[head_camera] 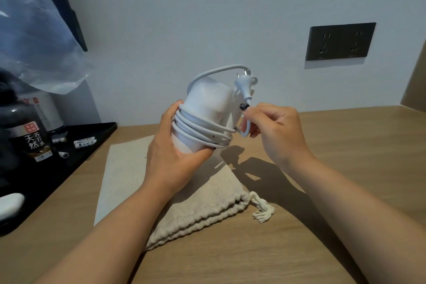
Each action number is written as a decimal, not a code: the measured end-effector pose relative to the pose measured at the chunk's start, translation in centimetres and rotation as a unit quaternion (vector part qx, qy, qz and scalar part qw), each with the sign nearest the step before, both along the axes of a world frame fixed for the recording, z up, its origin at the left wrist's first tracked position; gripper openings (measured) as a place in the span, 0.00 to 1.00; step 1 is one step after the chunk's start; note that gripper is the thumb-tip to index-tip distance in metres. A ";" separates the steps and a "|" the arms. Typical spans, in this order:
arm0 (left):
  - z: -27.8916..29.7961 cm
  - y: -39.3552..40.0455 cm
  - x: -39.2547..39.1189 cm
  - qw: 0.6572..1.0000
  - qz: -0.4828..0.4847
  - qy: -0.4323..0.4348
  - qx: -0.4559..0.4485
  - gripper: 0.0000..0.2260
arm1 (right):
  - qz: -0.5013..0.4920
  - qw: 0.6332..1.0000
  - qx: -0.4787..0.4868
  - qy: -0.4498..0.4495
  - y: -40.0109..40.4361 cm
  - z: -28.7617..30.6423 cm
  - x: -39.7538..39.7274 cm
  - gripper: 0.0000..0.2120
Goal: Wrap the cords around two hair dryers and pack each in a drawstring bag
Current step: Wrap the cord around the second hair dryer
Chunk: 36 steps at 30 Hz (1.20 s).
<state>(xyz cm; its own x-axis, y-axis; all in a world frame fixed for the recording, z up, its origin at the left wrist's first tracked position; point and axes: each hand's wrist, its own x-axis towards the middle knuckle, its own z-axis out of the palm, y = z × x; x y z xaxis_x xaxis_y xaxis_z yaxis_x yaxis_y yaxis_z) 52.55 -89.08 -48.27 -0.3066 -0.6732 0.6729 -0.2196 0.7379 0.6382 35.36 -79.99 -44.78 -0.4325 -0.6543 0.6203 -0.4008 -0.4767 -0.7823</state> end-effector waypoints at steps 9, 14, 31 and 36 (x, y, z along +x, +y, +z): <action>0.2 0.3 0.2 0.996 0.009 -0.047 -0.074 0.42 | 0.023 0.992 0.026 -0.123 0.3 0.7 -0.2 0.18; 0.5 0.5 0.3 0.995 0.007 -0.049 -0.088 0.42 | 0.029 0.969 0.035 -0.241 0.5 1.1 -0.1 0.14; 0.6 1.8 -0.2 0.993 -0.098 -0.036 -0.061 0.41 | 0.024 0.962 -0.076 -0.260 0.6 1.7 -0.5 0.12; 0.6 2.1 -0.2 0.989 -0.145 -0.001 0.036 0.39 | 0.141 0.955 -0.039 -0.257 0.4 1.3 -1.5 0.09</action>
